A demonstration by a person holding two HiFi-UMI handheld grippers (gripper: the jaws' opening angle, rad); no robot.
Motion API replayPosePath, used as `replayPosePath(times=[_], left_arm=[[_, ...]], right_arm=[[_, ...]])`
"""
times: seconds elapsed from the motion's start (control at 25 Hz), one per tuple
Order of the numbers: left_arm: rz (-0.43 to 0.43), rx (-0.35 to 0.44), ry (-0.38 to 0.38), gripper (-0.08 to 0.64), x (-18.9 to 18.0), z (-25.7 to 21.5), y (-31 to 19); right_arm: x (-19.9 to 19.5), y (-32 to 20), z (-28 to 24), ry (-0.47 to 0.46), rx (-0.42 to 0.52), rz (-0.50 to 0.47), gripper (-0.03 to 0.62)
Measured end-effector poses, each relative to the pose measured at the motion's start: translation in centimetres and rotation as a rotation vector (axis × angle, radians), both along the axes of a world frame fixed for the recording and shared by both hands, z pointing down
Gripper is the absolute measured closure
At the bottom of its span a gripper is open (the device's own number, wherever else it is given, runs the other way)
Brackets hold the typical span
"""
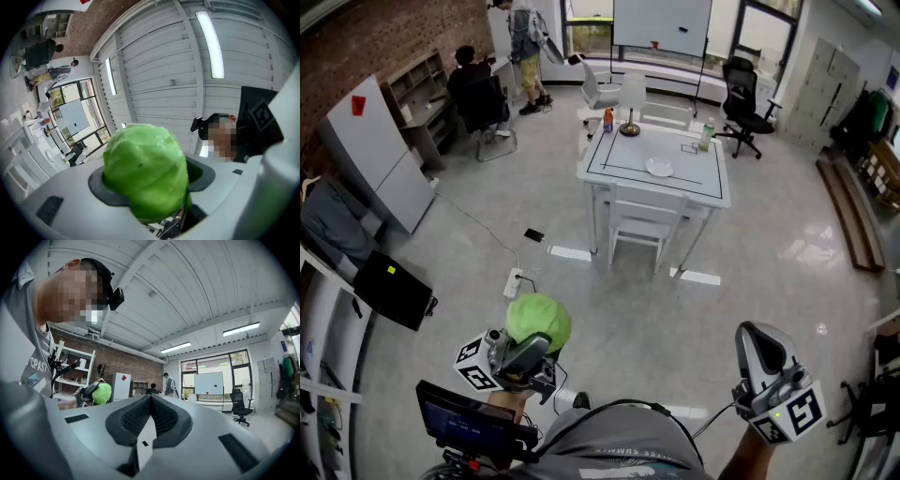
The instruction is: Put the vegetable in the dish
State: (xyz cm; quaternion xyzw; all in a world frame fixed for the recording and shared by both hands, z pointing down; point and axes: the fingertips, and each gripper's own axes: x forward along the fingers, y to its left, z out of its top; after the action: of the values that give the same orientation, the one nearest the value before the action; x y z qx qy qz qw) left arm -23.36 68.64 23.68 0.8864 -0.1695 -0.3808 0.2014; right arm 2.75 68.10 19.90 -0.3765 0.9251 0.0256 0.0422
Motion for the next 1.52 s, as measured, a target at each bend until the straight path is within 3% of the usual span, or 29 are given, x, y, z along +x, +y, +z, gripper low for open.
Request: replayPosePath(times=[0.36, 0.84, 1.16, 1.52], left_arm=[[0.022, 0.046, -0.039, 0.256, -2.6, -1.7, -1.3], [0.044, 0.033, -0.061, 0.256, -5.4, -1.1, -3.9], [0.023, 0.030, -0.078, 0.256, -2.2, -0.6, -7.1], [-0.045, 0.014, -0.080, 0.256, 2.9, -0.5, -11.8]], right_arm=[[-2.4, -1.7, 0.2, -0.017, -0.005, 0.042, 0.586], [-4.9, -3.6, 0.3, -0.052, -0.033, 0.047, 0.583], [-1.7, -7.2, 1.5, -0.050, -0.055, 0.059, 0.583], [3.1, -13.1, 2.2, -0.038, -0.067, 0.001, 0.584]])
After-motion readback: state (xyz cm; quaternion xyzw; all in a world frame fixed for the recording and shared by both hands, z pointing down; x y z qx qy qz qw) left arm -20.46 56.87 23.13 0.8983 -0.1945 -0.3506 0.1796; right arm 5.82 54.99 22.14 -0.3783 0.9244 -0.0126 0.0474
